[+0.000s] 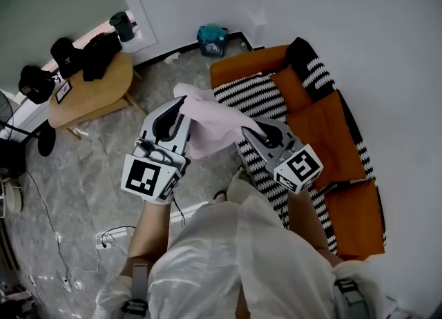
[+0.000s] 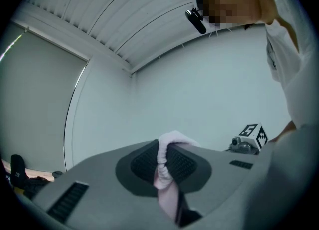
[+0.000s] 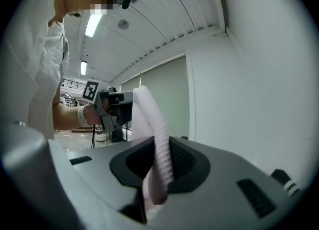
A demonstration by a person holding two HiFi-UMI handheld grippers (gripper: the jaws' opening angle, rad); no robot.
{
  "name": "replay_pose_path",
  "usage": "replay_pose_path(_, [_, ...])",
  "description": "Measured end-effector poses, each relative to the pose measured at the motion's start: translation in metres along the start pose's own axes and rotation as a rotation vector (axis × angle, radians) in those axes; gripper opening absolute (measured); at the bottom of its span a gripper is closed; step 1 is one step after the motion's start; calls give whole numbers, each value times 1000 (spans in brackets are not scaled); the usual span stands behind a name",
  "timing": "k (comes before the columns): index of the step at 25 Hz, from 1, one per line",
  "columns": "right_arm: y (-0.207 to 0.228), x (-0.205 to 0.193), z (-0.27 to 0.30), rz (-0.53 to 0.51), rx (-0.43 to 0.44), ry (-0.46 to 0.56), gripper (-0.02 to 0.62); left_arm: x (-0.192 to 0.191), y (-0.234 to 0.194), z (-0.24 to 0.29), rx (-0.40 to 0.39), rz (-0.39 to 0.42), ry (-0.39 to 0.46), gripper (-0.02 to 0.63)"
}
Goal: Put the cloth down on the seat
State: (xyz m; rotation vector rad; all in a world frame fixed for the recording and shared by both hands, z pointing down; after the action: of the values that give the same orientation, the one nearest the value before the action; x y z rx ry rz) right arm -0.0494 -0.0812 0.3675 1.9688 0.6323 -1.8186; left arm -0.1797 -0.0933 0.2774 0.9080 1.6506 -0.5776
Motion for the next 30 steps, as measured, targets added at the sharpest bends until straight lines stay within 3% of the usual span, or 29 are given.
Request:
replay_pose_path(12, [176, -11, 70, -67, 5, -127, 58, -104, -87, 114, 33, -83, -155, 44])
replay_pose_path(21, [354, -26, 139, -155, 64, -206, 57, -166, -150, 260, 10, -48, -217, 44])
replay_pose_path(25, [435, -24, 185, -227, 39, -225, 57, -189, -189, 329, -14, -19, -231, 44])
replay_pose_path(30, [530, -4, 239, -283, -51, -204, 57, -207, -243, 418, -12, 16, -213, 44])
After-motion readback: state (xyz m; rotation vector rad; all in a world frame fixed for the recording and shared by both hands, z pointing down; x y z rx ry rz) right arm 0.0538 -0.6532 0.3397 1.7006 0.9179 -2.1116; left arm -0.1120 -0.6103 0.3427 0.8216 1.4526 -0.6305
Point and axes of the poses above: the fingertips, and each gripper's own axes: z forward along the fingers, y to its right, x out of its top, the point moved 1 cm from there along -z, backward along the fingers, and after that the axes turned 8 degrees about y, right-handed, at the moved point
